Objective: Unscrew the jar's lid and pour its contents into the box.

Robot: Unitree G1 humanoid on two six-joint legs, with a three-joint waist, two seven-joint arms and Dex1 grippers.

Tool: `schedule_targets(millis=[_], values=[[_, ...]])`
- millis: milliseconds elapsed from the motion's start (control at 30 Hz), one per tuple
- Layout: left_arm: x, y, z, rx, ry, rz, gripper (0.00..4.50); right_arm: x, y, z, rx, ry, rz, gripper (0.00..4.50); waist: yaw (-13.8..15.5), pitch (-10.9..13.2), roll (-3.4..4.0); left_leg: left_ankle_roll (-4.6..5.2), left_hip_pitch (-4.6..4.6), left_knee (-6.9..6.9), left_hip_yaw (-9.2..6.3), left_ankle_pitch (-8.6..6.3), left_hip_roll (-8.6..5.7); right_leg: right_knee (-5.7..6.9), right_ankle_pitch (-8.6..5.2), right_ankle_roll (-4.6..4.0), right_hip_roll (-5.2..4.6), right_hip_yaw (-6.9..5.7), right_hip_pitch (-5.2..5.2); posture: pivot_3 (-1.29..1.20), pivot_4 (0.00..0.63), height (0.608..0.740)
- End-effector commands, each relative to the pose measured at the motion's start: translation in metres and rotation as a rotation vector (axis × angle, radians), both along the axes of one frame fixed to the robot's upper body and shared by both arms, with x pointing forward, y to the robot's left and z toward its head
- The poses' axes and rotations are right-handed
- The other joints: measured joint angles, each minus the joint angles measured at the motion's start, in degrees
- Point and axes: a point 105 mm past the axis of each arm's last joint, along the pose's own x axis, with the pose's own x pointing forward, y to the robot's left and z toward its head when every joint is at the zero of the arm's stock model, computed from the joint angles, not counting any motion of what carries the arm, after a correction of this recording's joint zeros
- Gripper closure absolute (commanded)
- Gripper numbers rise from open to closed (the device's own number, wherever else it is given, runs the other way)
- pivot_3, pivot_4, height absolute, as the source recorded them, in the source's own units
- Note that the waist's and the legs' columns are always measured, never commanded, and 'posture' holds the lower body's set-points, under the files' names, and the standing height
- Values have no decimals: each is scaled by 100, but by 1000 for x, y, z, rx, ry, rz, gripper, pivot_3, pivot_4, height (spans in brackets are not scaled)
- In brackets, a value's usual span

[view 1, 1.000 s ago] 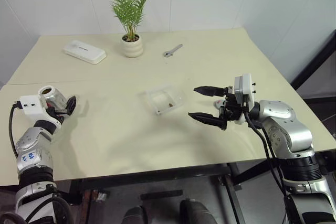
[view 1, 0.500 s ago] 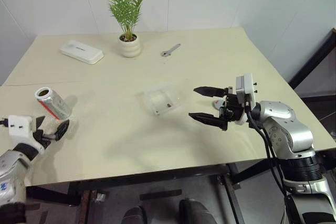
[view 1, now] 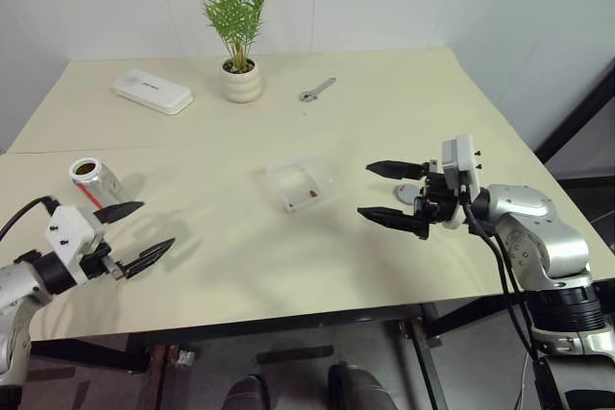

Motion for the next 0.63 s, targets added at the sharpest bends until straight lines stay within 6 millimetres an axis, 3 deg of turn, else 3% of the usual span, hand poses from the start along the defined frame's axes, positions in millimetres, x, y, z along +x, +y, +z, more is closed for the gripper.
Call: schedule_targets(millis=[33,200,633], values=[[2,-18,18,-3,-34,-100,23,-3,-11,9,-5,-39,-27,0,-21,0,0,0,1,-1,1,0,0,1,0,1,11,0,-2,0,150,740],[2,-32,19,-2,-10,-179,23,-3,-22,11,-19,-52,-67,0,-80,0,0,0,1,3,16,0,3,21,1,5,43,20,-20,0,150,740],[9,-40,19,-12,5,-230,23,-3,-28,12,-7,-74,-166,0,-141,0,-1,3,0,14,47,2,2,25,12,25,54,59,-31,0,150,740]])
